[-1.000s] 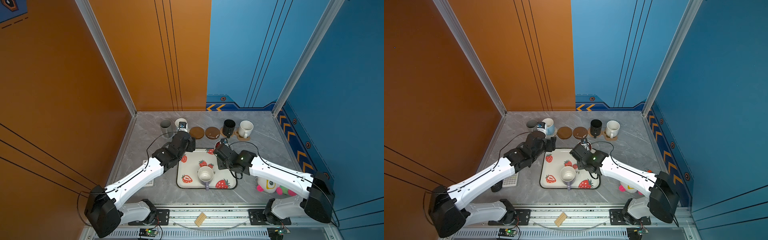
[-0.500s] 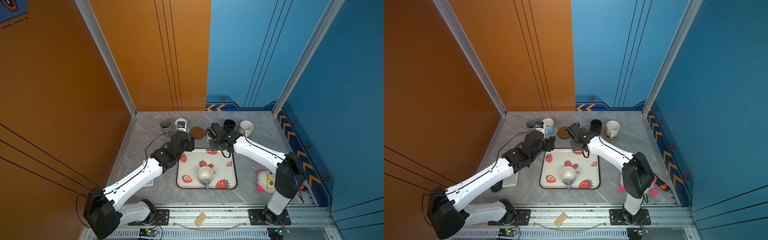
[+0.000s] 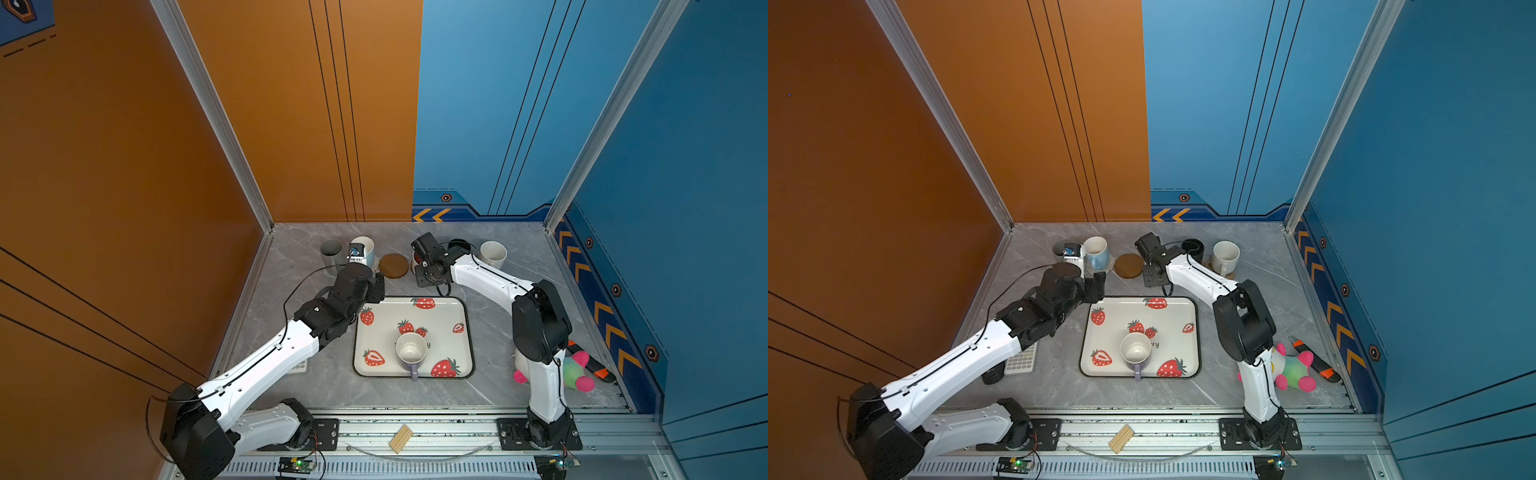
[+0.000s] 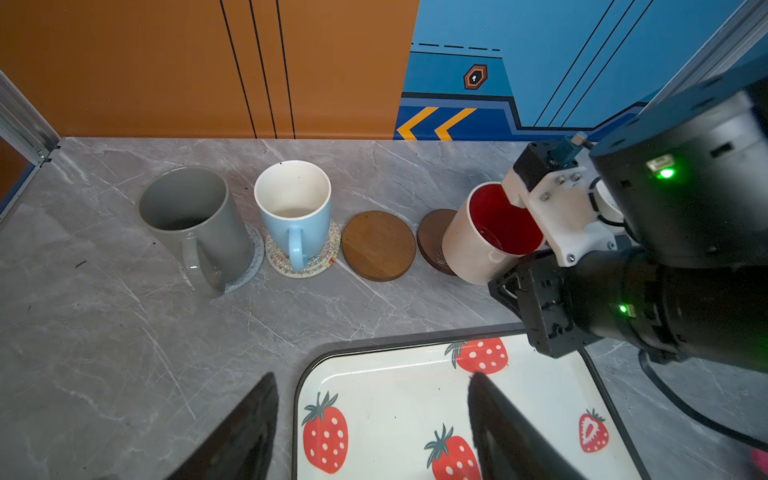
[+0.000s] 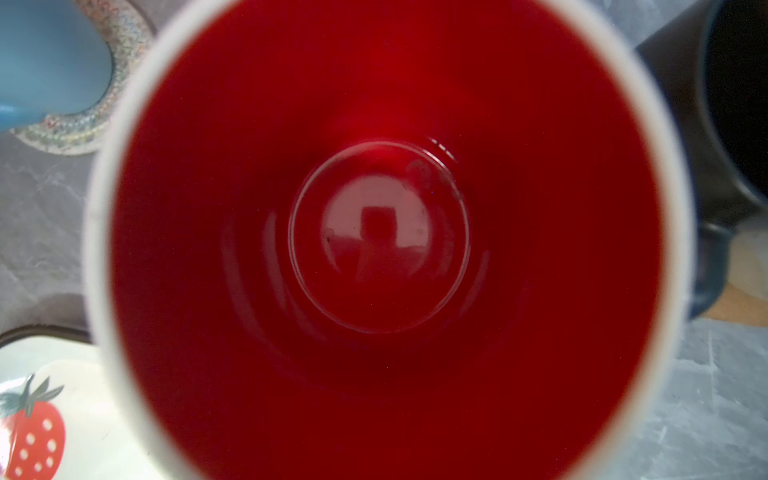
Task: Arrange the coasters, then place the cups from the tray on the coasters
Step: 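Lift and carry the red-lined mug with the right gripper toward the brown coaster, then lower the red-lined mug onto the brown coaster beside the black mug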
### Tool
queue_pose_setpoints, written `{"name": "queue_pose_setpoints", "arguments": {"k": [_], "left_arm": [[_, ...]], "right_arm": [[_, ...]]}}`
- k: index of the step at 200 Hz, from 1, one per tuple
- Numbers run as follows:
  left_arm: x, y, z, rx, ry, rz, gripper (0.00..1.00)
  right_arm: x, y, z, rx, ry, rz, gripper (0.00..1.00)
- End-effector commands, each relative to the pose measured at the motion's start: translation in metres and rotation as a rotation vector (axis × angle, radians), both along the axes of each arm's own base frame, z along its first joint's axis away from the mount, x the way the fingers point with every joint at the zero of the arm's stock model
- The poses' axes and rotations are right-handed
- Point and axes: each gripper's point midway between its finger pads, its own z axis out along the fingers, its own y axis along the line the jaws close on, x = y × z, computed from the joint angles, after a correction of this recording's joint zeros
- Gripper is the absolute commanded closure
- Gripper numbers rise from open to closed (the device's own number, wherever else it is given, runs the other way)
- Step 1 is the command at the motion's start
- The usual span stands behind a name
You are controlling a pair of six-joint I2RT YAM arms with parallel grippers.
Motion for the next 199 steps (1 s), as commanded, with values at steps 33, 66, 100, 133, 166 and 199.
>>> {"name": "queue_pose_setpoints", "arguments": {"k": [33,66,100,133,166,199], "left_arm": [[0.001,0.007,-0.006,0.015,0.019,0.018,0.27],[0.002,0.005,-0.005,0.015,0.020,0.011,0.27],[0.002,0.006,-0.003,0.018,0.014,0.016,0.27],[0.002,0.006,-0.004,0.022,0.016,0.013,0.27],[0.003,0.006,-0.004,0.022,0.018,0.010,0.27],[0.003,0.005,-0.006,0.022,0.021,0.009,0.27]], "right_arm": [[0.032,0.004,0.026,0.096,-0.073,-0.029,1.00],[0.040,0.000,0.008,0.092,-0.039,-0.041,1.00],[0.050,0.001,0.002,0.098,-0.033,-0.048,1.00],[0.055,0.003,-0.003,0.095,-0.027,-0.055,1.00],[0.057,0.002,-0.008,0.086,-0.024,-0.061,1.00],[0.058,-0.005,-0.012,0.048,-0.029,-0.074,1.00]]}}
